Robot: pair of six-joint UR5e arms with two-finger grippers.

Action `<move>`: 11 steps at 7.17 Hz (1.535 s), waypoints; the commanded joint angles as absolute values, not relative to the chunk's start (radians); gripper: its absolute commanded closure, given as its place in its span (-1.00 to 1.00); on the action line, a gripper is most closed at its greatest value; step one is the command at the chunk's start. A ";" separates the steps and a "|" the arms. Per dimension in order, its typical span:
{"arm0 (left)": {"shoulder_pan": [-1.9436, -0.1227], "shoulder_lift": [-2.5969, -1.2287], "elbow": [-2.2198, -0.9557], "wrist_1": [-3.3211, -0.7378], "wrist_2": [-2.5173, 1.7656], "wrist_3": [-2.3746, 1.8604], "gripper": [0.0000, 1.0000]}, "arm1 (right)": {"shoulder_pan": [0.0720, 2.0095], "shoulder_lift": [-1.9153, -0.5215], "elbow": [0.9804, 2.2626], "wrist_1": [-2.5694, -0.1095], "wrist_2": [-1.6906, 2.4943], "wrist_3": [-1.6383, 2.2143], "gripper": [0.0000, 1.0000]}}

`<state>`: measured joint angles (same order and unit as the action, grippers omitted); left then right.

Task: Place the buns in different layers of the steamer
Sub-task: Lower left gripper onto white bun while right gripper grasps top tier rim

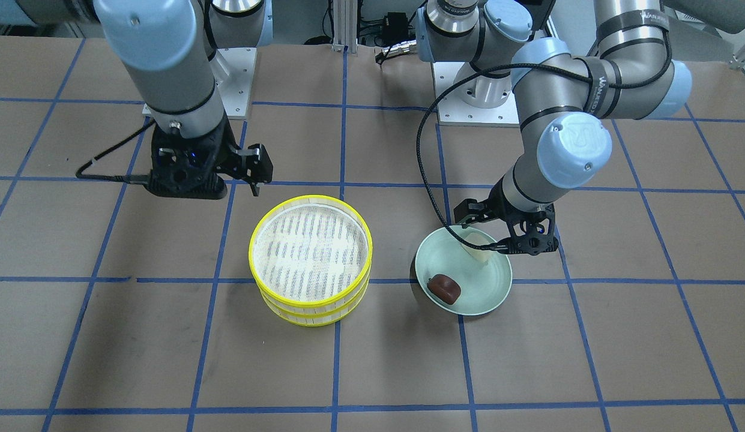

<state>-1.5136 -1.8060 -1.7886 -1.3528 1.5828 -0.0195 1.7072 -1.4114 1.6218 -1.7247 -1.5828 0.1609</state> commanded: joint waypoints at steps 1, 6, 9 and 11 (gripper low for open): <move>-1.505 -1.897 -1.790 -1.312 1.583 -0.018 -1.00 | 1.707 -1.265 1.684 -1.914 -1.583 0.161 -0.99; -1.505 -1.988 -1.815 -1.313 1.586 -0.017 -0.98 | 1.707 -1.223 1.683 -1.940 -1.582 0.156 0.98; -1.505 -1.996 -1.809 -1.312 1.588 -0.014 0.31 | 1.707 -1.236 1.675 -1.933 -1.589 0.155 1.00; -1.505 -1.996 -1.809 -1.289 1.586 -0.014 0.92 | 1.707 -1.300 1.667 -1.892 -1.597 0.153 1.00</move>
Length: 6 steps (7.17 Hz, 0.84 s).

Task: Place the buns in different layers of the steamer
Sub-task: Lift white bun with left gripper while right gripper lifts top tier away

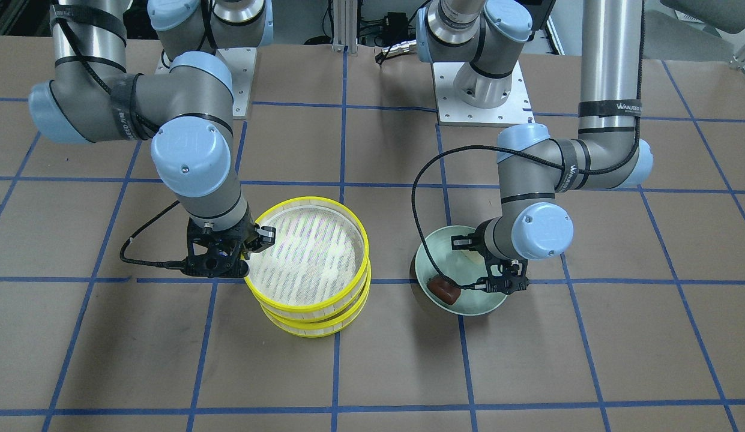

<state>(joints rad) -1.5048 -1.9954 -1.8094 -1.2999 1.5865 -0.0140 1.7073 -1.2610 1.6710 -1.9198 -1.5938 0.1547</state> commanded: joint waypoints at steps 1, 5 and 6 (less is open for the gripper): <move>-1.505 -1.990 -1.807 -1.284 1.586 -0.008 1.00 | 1.707 -1.333 1.661 -1.866 -1.597 0.150 1.00; -1.517 -1.879 -1.695 -1.282 1.566 0.002 1.00 | 1.541 -1.338 1.652 -1.804 -1.646 0.094 1.00; -1.554 -1.859 -1.680 -1.275 1.483 -0.065 1.00 | 1.490 -1.338 1.652 -1.801 -1.654 0.054 1.00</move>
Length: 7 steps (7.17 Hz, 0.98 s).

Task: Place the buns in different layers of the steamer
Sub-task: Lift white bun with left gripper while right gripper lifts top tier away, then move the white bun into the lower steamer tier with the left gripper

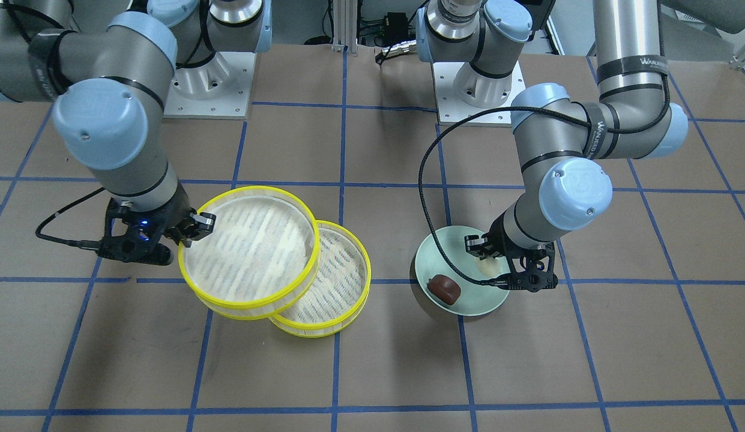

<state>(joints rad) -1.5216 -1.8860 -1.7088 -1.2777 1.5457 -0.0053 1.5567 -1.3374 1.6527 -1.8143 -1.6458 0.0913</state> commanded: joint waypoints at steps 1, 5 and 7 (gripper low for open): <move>-1.618 -1.862 -1.654 -1.264 1.474 -0.162 1.00 | 1.438 -1.347 1.652 -1.802 -1.687 0.010 1.00; -1.869 -1.963 -1.600 -1.114 1.401 -0.631 1.00 | 1.247 -1.339 1.655 -1.804 -1.678 -0.271 1.00; -1.920 -2.020 -1.608 -1.055 1.402 -0.701 1.00 | 1.243 -1.341 1.657 -1.802 -1.678 -0.275 1.00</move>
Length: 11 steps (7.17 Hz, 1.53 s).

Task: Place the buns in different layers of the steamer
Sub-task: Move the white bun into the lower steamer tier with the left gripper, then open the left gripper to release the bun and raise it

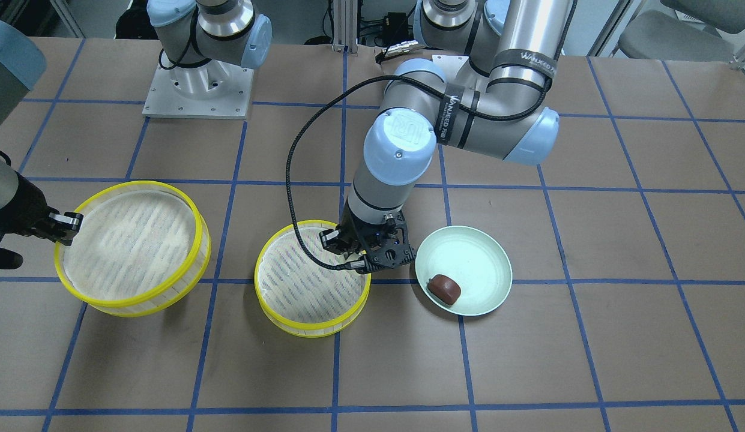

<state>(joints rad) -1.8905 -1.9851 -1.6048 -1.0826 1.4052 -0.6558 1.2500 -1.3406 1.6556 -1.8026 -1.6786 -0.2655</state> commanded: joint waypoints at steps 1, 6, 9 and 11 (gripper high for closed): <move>-1.921 -2.025 -1.620 -1.060 1.417 -0.687 -0.27 | 1.243 -1.341 1.658 -1.802 -1.678 -0.275 1.00; -1.898 -1.971 -1.617 -1.046 1.423 -0.645 -1.00 | 1.293 -1.351 1.658 -1.805 -1.675 -0.218 1.00; -1.656 -1.922 -1.638 -1.110 1.529 -0.152 -1.00 | 1.495 -1.342 1.651 -1.819 -1.672 0.068 1.00; -1.565 -1.930 -1.705 -1.115 1.531 -0.024 -1.00 | 1.584 -1.309 1.644 -1.841 -1.567 0.190 0.97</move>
